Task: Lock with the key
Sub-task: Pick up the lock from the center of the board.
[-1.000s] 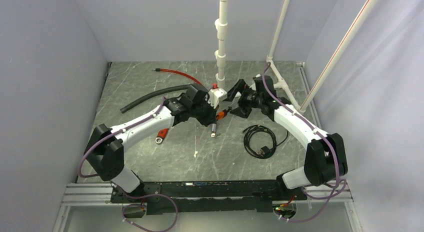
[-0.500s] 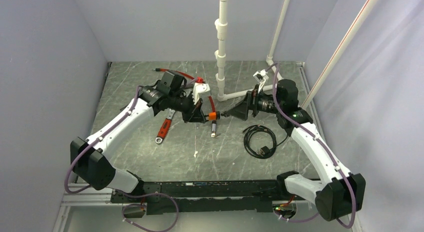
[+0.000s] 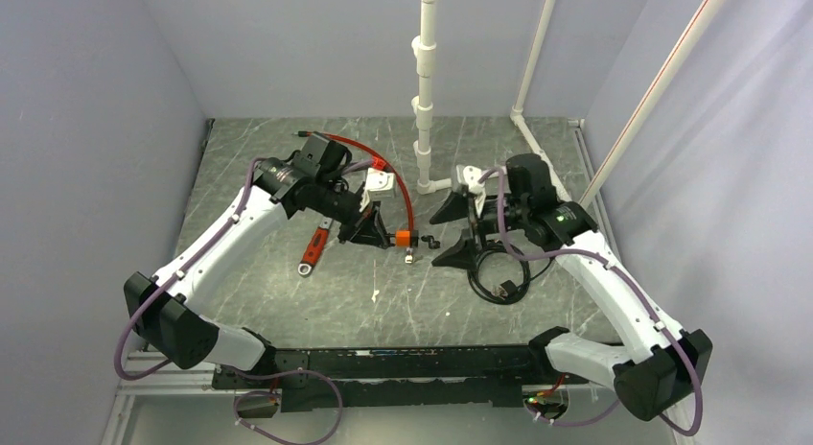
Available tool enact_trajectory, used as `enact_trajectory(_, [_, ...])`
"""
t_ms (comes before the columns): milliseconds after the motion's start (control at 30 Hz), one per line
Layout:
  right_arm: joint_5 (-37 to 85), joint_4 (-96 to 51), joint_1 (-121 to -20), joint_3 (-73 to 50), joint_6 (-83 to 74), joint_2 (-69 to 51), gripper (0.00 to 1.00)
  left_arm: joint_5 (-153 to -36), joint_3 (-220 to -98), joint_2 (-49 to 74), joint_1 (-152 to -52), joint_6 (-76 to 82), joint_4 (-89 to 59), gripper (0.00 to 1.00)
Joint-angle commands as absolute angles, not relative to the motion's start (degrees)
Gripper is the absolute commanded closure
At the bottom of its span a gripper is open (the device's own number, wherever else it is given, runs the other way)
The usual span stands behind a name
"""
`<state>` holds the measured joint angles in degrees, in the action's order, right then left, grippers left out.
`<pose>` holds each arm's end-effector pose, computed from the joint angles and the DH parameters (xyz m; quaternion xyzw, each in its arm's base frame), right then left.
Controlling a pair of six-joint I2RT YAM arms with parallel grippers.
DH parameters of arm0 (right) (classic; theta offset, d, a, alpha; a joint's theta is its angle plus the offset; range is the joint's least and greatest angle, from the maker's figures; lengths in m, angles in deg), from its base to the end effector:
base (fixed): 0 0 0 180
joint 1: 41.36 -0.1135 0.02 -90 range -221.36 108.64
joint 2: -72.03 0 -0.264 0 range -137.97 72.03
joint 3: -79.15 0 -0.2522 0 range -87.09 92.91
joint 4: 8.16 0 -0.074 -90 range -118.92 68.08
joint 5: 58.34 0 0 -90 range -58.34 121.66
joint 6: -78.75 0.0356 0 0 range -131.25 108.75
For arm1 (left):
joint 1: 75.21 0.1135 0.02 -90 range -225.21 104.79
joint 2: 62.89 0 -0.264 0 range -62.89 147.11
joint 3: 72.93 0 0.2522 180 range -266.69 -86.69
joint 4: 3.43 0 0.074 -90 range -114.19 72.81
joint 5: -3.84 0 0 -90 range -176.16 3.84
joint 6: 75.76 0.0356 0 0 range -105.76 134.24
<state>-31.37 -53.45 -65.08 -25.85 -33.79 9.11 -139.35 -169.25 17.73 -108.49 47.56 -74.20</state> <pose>0.1904 0.1183 0.3520 -0.5232 0.5920 0.4640 0.4006 0.2137 -0.1744 0.3641 0.5806 0.6392 -0.4269 0.2685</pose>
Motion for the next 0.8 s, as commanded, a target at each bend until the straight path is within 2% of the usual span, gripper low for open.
enact_trajectory(0, [-28.55,-55.57,-69.85,-24.92,-44.44,9.85,0.0,-145.39,-171.6,17.1,-108.41,50.46,-75.83,1.0])
enact_trajectory(300, [-25.57,-57.49,-74.67,-23.31,-50.58,6.98,0.01,-146.65,-172.33,17.0,-108.39,51.59,-77.07,1.0])
enact_trajectory(533, [-24.47,-58.87,-76.6,-22.53,-52.77,5.75,0.08,-147.62,-171.91,16.03,-108.44,51.59,-76.7,1.0])
enact_trajectory(767, [-24.06,-58.45,-77.69,-21.23,-52.56,4.43,0.11,-148.44,-170.66,15.1,-108.51,52.93,-77.22,1.0])
